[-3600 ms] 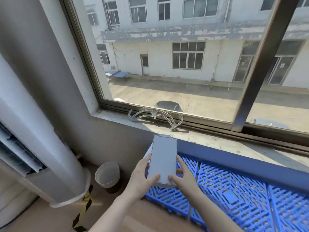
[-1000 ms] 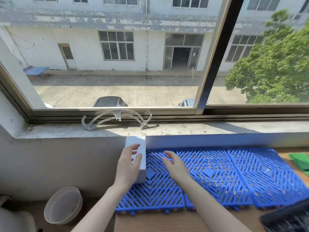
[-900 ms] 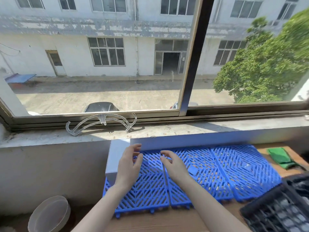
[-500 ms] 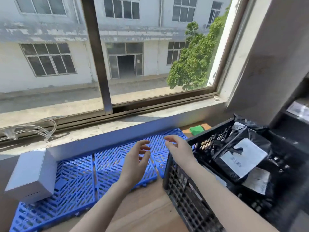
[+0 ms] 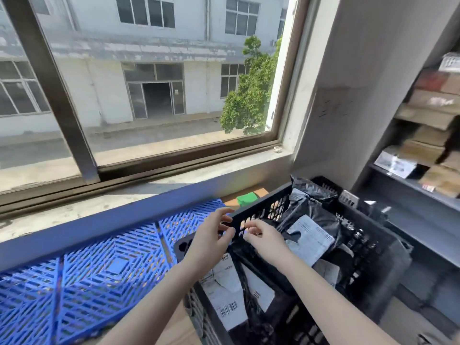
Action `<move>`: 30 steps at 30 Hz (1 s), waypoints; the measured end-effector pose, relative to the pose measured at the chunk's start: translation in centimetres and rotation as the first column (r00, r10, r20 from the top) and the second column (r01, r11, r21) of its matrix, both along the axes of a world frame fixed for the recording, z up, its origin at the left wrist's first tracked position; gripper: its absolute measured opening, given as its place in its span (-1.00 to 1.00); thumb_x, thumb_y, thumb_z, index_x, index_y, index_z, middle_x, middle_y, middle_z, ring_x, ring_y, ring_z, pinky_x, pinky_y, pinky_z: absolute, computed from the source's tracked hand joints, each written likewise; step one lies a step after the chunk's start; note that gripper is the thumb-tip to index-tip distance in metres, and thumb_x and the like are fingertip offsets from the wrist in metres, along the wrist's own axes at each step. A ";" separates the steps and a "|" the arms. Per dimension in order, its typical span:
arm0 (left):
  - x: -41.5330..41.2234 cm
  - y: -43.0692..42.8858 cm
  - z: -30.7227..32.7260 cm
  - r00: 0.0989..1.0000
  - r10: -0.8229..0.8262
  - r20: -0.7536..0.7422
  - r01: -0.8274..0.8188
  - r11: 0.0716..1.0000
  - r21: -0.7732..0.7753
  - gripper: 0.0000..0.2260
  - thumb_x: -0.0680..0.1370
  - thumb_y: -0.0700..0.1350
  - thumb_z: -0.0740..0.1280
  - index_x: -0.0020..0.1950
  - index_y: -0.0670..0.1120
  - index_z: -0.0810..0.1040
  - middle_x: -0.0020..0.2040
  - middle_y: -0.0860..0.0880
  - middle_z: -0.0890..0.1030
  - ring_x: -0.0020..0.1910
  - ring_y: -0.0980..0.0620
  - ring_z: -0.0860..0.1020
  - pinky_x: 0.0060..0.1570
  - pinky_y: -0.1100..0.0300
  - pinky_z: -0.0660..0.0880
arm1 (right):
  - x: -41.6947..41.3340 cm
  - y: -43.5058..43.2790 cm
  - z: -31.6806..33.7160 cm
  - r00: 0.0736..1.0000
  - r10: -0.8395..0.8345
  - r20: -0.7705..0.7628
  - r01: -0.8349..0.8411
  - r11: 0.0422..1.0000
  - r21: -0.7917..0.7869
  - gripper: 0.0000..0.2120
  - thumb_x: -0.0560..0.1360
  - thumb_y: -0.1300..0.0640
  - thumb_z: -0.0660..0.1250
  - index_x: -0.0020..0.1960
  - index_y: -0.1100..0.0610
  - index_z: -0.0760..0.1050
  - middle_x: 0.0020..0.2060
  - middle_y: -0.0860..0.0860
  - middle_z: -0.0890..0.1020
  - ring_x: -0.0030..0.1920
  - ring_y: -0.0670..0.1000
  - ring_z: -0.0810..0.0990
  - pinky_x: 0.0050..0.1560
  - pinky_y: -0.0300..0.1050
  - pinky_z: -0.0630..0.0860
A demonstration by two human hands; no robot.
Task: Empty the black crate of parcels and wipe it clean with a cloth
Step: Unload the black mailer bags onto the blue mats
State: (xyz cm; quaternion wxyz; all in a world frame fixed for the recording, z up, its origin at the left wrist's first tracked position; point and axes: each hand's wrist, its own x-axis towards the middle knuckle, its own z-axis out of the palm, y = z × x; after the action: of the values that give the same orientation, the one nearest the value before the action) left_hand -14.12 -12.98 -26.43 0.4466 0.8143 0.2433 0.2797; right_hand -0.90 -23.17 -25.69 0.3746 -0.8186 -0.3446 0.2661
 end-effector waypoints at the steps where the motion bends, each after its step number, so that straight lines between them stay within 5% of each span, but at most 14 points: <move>1: 0.6 0.2 -0.1 1.000 0.001 -0.005 -0.001 1.000 0.001 -0.68 0.59 -0.14 0.28 0.20 0.26 0.38 0.07 0.12 0.54 -0.03 0.26 0.55 -0.05 0.35 0.48 | 0.4 0.2 -0.4 0.999 0.031 -0.008 -0.031 0.999 -0.041 -0.73 0.53 0.06 0.35 0.23 0.00 0.50 0.03 -0.02 0.56 0.05 -0.02 0.53 0.04 -0.19 0.41; 11: 1.3 0.3 -0.9 0.980 0.178 -0.086 -0.181 0.983 -0.021 -0.72 0.59 -0.15 0.29 0.27 0.10 0.45 0.07 0.12 0.56 -0.04 0.24 0.56 -0.11 0.42 0.46 | 0.1 3.1 -5.4 0.912 0.390 0.125 -0.330 0.881 -0.340 -0.41 0.48 -0.04 0.40 0.43 0.08 0.33 0.33 0.06 0.46 0.32 0.07 0.44 0.26 -0.05 0.41; 16: -0.7 -1.7 -1.1 0.935 0.345 -0.085 -0.347 0.938 -0.003 -0.69 0.57 -0.21 0.31 0.16 0.18 0.46 0.01 0.10 0.58 -0.08 0.23 0.56 -0.07 0.34 0.48 | -0.1 3.1 -6.7 0.886 0.423 0.188 -0.375 0.894 -0.243 -0.85 0.45 0.05 0.42 -0.02 0.00 0.51 0.00 0.00 0.48 0.00 0.03 0.53 0.06 -0.08 0.48; 18: -1.4 -2.9 -1.3 0.915 0.394 -0.086 -0.393 0.919 0.027 -0.68 0.56 -0.20 0.32 0.13 0.22 0.45 0.00 0.11 0.58 -0.06 0.20 0.56 -0.05 0.28 0.49 | -0.2 2.7 -7.0 0.865 0.447 0.230 -0.404 0.890 -0.210 -0.92 0.46 0.08 0.38 -0.14 -0.05 0.49 -0.01 -0.02 0.44 0.04 0.04 0.53 0.09 -0.07 0.47; 24: -2.5 -7.1 -1.4 0.889 0.450 -0.079 -0.443 0.892 0.092 -0.72 0.57 -0.21 0.30 0.23 0.06 0.51 0.09 0.14 0.53 0.05 0.20 0.53 0.01 0.34 0.47 | 0.0 1.9 -7.9 0.784 0.581 0.216 -0.511 0.803 -0.306 -0.67 0.49 0.06 0.32 0.26 -0.06 0.51 0.47 0.06 0.19 0.40 0.17 0.21 0.39 -0.06 0.22; 26: -3.0 -8.0 -1.4 0.880 0.469 -0.081 -0.460 0.882 0.104 -0.72 0.57 -0.22 0.29 0.23 0.05 0.52 0.09 0.16 0.51 0.05 0.18 0.53 0.02 0.34 0.47 | -0.3 1.7 -7.9 0.731 0.627 0.268 -0.541 0.773 -0.333 -0.61 0.52 0.08 0.26 0.35 -0.01 0.46 0.46 0.05 0.28 0.37 0.17 0.27 0.36 -0.08 0.21; 30: -4.2 -8.8 -1.4 0.852 0.519 -0.076 -0.508 0.852 0.122 -0.73 0.56 -0.21 0.31 0.21 0.07 0.51 0.10 0.15 0.50 0.07 0.19 0.52 0.02 0.26 0.51 | -0.6 1.3 -6.7 0.799 0.544 0.255 -0.523 0.839 -0.150 -0.59 0.52 0.19 0.26 0.37 0.10 0.43 0.32 0.01 0.48 0.32 0.09 0.38 0.29 -0.10 0.32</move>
State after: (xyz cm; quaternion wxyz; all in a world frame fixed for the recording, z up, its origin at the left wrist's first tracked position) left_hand -18.32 -21.75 -27.83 0.3019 0.7541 0.4615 0.3567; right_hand -1.46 -21.89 -32.38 0.2005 -0.7310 -0.6019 0.2513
